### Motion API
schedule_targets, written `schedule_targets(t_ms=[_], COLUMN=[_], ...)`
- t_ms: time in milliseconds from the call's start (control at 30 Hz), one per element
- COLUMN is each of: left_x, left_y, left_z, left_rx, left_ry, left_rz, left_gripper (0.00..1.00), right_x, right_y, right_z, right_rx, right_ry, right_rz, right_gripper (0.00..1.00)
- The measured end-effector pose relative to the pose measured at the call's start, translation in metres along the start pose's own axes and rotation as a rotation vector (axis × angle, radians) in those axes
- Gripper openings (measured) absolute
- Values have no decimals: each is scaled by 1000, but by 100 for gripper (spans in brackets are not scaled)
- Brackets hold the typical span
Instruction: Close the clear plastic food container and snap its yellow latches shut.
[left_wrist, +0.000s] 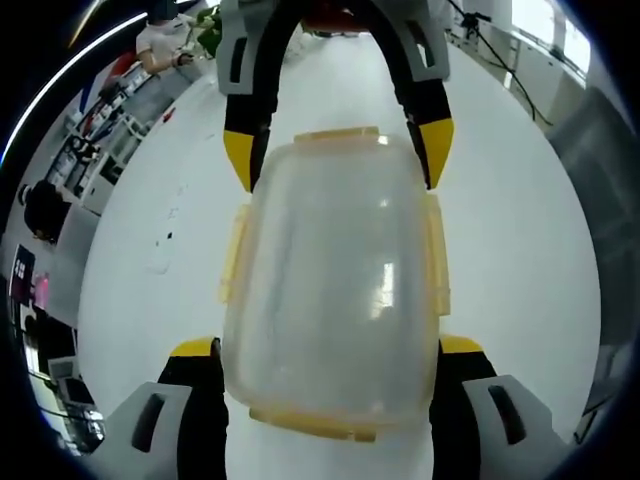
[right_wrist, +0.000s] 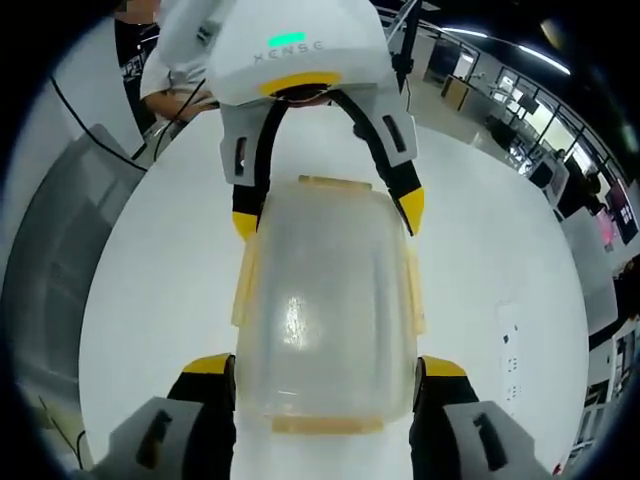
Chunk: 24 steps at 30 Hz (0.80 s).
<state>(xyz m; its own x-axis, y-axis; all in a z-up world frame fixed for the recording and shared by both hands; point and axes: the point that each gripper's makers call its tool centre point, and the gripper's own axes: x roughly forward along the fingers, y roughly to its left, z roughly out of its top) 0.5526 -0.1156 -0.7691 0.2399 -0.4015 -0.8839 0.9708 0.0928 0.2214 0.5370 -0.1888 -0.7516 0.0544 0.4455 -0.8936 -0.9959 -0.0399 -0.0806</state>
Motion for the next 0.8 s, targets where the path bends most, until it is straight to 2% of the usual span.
schedule_targets(t_ms=[467, 567, 800], left_x=[0, -1, -2], left_y=[0, 0, 1], left_z=[0, 2, 3], left_rx=[6, -8, -8], left_ry=[1, -19, -20], left_rz=[-2, -5, -1], left_gripper=[82, 82, 82], right_x=[1, 1, 1], right_y=[0, -1, -2], right_z=[1, 1, 4], right_rx=[4, 4, 9], right_ry=[-9, -14, -26], right_rz=[-11, -9, -12], right_gripper=[72, 73, 74])
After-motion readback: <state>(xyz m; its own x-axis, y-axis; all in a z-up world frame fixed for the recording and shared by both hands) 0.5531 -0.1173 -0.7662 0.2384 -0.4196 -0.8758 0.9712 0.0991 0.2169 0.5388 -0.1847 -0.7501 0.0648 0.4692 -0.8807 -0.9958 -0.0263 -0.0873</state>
